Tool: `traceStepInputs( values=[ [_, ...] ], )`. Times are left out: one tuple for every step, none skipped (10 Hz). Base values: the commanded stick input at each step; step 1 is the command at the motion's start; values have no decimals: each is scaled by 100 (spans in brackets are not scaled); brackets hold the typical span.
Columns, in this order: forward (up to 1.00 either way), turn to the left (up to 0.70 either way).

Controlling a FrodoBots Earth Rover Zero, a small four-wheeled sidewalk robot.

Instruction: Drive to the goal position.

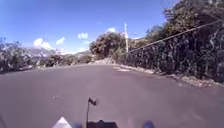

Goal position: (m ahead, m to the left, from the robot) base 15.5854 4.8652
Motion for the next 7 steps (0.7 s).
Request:
traceStepInputs(
  values=[
    [50, 0],
    [50, 0],
    [50, 0],
    [50, 0],
    [50, 0],
    [50, 0],
    [50, 0]
  ],
)
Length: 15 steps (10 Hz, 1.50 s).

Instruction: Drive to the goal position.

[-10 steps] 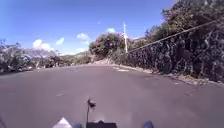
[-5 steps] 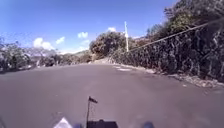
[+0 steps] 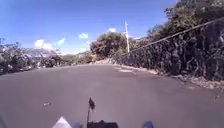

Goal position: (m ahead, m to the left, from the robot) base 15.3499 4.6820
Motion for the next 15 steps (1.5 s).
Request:
traceStepInputs(
  values=[
    [50, 0],
    [50, 0],
    [50, 0],
    [50, 0],
    [50, 0],
    [50, 0],
    [50, 0],
    [50, 0],
    [50, 0],
    [50, 0],
    [50, 0],
    [50, 0],
    [50, 0],
    [50, 0],
    [50, 0]
  ],
)
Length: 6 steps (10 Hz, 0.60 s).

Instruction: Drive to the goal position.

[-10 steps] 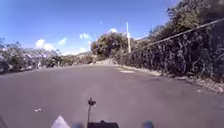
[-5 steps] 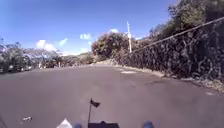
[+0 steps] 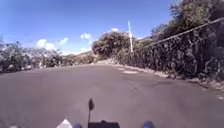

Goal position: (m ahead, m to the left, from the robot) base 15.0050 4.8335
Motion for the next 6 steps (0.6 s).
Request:
traceStepInputs(
  values=[
    [50, 0],
    [50, 0],
    [50, 0],
    [50, 0],
    [50, 0],
    [50, 0]
  ],
)
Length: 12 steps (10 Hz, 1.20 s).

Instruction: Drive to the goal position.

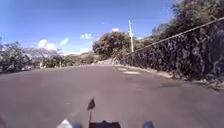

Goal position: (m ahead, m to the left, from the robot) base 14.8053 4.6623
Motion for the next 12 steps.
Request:
traceStepInputs(
  values=[
    [50, 0],
    [50, 0],
    [50, 0],
    [50, -50],
    [50, -50],
    [50, -50],
    [50, -50],
    [50, -50],
    [50, -49],
    [50, -31],
    [50, -14],
    [50, 0]
  ],
)
